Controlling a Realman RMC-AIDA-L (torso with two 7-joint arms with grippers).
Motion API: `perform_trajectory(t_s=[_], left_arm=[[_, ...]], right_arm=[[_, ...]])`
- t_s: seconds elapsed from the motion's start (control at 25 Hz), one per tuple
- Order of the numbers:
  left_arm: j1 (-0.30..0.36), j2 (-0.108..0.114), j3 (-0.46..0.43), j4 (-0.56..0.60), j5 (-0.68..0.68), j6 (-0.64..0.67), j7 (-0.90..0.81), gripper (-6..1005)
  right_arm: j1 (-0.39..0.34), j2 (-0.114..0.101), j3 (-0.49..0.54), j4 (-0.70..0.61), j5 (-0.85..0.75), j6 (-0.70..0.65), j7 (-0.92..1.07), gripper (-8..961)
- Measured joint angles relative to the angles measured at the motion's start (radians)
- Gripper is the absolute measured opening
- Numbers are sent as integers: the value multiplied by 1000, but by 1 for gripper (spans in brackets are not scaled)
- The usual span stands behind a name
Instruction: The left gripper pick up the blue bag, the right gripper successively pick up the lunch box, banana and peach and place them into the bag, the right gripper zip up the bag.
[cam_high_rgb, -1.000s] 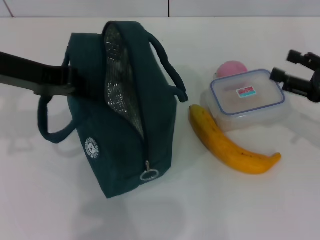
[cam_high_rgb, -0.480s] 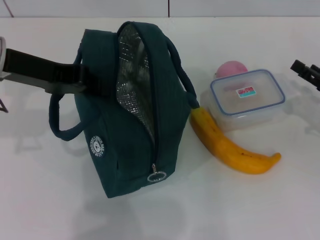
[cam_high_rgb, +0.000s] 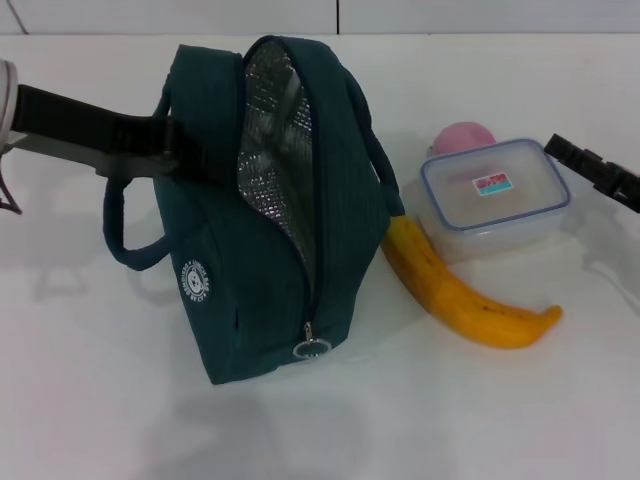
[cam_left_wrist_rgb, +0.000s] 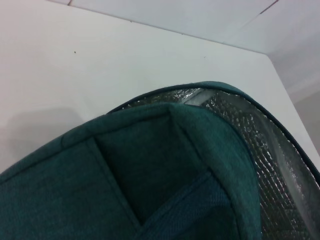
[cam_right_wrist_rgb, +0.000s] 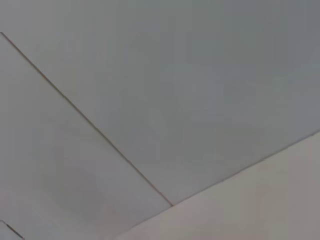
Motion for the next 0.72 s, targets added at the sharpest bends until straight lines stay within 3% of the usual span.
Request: perform_trajectory(t_s=[0.72], left_arm=[[-9, 2, 0, -21, 0, 0, -2, 32]], right_arm=[[1, 4, -66, 48, 0, -53, 52, 854]])
